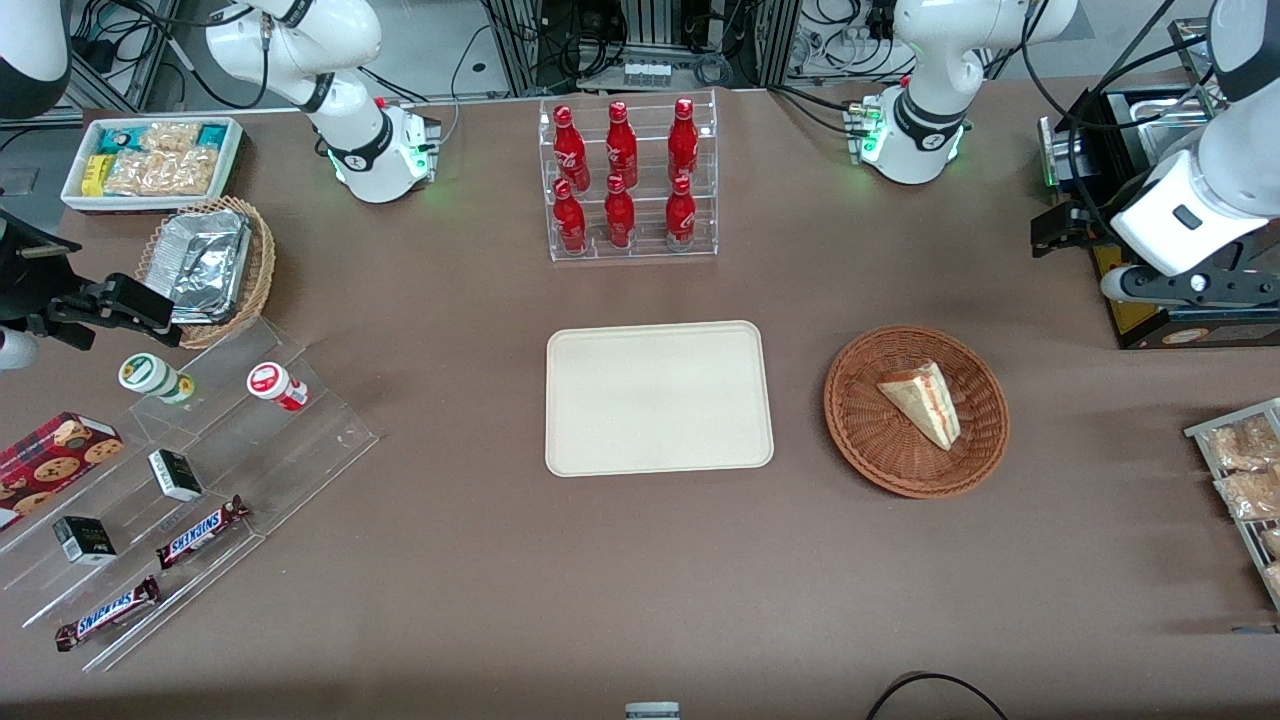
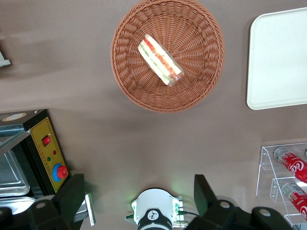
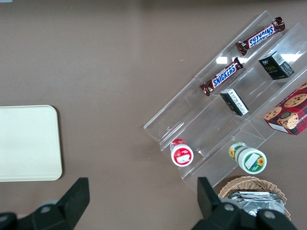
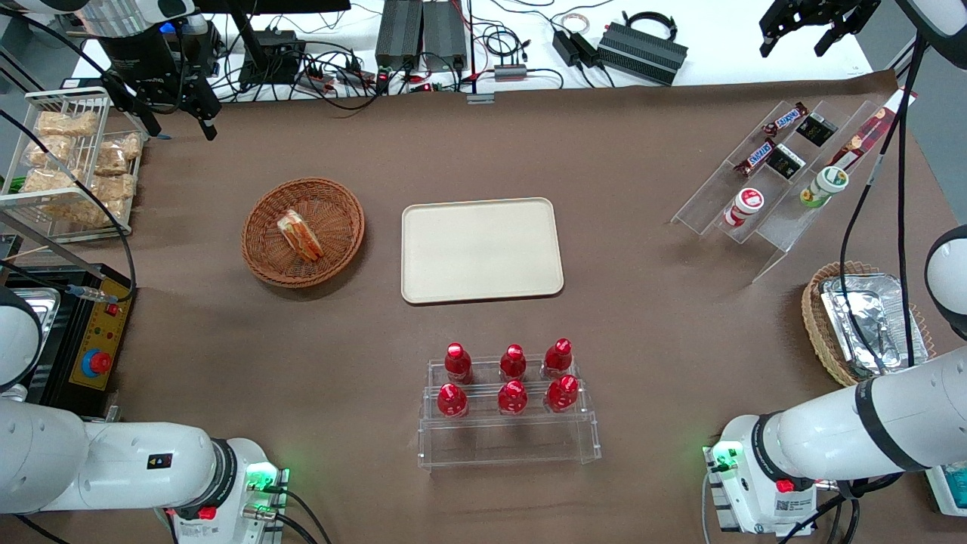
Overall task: Place sandwich from basket to tray
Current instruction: 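Move the left gripper over the wicker basket above the wrapped sandwich, then lower the left gripper and close it on the wrapped sandwich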
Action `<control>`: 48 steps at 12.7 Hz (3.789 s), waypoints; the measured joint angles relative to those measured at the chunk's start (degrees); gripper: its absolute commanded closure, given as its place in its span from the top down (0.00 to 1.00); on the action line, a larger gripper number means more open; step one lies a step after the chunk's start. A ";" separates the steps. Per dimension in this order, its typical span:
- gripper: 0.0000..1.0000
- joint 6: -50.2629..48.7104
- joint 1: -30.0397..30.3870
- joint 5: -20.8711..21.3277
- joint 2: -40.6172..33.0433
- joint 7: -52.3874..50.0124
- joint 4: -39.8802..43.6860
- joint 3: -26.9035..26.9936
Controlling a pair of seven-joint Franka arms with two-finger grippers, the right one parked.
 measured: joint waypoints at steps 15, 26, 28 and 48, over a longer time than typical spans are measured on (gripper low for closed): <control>1.00 28.85 0.03 0.05 2.52 -0.06 -24.47 -1.07; 1.00 46.74 -1.23 0.05 4.83 -28.10 -34.23 -1.45; 1.00 48.54 -1.97 0.06 5.91 -36.64 -34.34 -1.51; 0.08 57.54 -2.95 3.18 14.73 -54.61 -35.27 -1.22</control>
